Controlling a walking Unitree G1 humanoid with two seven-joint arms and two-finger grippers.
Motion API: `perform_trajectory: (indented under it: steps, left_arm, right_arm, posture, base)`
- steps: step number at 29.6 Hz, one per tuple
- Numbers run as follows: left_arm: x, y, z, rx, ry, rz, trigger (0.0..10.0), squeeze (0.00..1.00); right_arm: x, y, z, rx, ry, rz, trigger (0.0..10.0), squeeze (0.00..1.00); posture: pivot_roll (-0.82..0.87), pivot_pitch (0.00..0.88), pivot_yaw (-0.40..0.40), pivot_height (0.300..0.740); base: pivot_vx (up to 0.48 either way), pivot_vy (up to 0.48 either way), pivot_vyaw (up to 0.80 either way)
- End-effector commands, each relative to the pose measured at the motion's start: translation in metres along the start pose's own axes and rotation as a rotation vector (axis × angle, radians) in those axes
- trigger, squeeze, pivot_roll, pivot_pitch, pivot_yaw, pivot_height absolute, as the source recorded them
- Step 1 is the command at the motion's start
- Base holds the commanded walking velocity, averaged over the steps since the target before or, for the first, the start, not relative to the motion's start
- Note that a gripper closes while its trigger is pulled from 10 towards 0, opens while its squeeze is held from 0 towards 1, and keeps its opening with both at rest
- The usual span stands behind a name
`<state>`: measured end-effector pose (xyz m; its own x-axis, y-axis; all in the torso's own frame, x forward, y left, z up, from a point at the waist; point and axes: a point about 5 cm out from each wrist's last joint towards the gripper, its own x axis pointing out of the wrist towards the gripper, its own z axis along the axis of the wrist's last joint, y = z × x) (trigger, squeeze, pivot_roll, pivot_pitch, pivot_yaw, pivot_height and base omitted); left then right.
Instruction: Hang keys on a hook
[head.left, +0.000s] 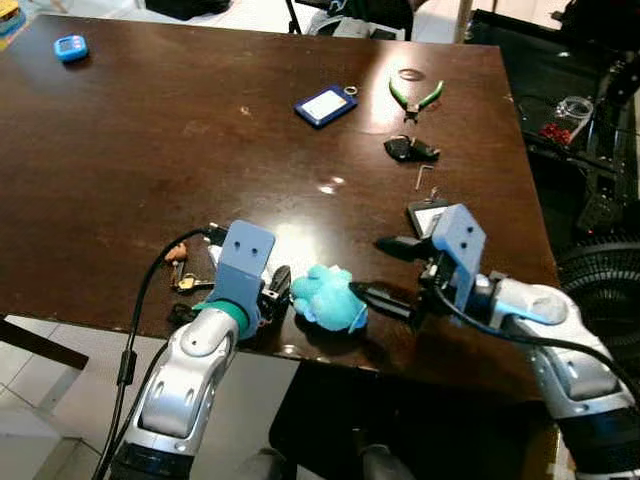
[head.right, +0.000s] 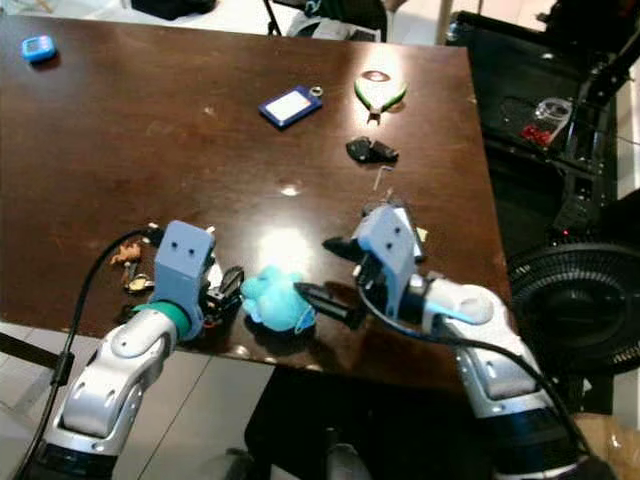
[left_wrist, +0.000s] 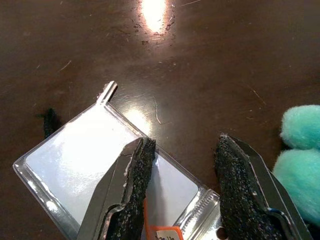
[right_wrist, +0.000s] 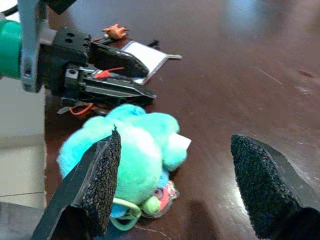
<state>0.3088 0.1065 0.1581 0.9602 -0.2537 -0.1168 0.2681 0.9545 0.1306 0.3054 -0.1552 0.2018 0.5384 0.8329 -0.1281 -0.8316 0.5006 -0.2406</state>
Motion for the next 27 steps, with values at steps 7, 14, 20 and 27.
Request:
perform_trajectory:
  steps: [7,14,20,27]
  left_arm:
    - [-0.003,0.002,-0.018,-0.015,0.075,0.012,10.0,0.0]
    - [-0.002,0.002,-0.018,-0.015,0.074,0.009,10.0,0.0]
    - [-0.002,0.002,-0.019,-0.015,0.073,0.01,10.0,0.0]
    - [-0.003,0.003,-0.02,-0.014,0.076,0.018,10.0,0.0]
  right_arm:
    - [0.01,0.031,0.011,0.029,-0.043,0.178,10.0,0.0]
    - [0.01,0.04,-0.013,-0.006,0.092,0.224,10.0,0.0]
    - [0.014,0.034,-0.029,-0.046,0.177,0.184,10.0,0.0]
    - [0.027,0.037,-0.041,-0.038,0.213,0.199,10.0,0.0]
  posture:
    - [-0.08,0.266,0.113,0.74]
    - [-0.08,0.261,0.115,0.74]
    - [-0.07,0.252,0.112,0.74]
    - [-0.06,0.245,0.108,0.74]
  base:
    - [0.0,0.0,0.0]
    - [0.0,0.0,0.0]
    - [0.0,0.0,0.0]
    - [0.0,0.0,0.0]
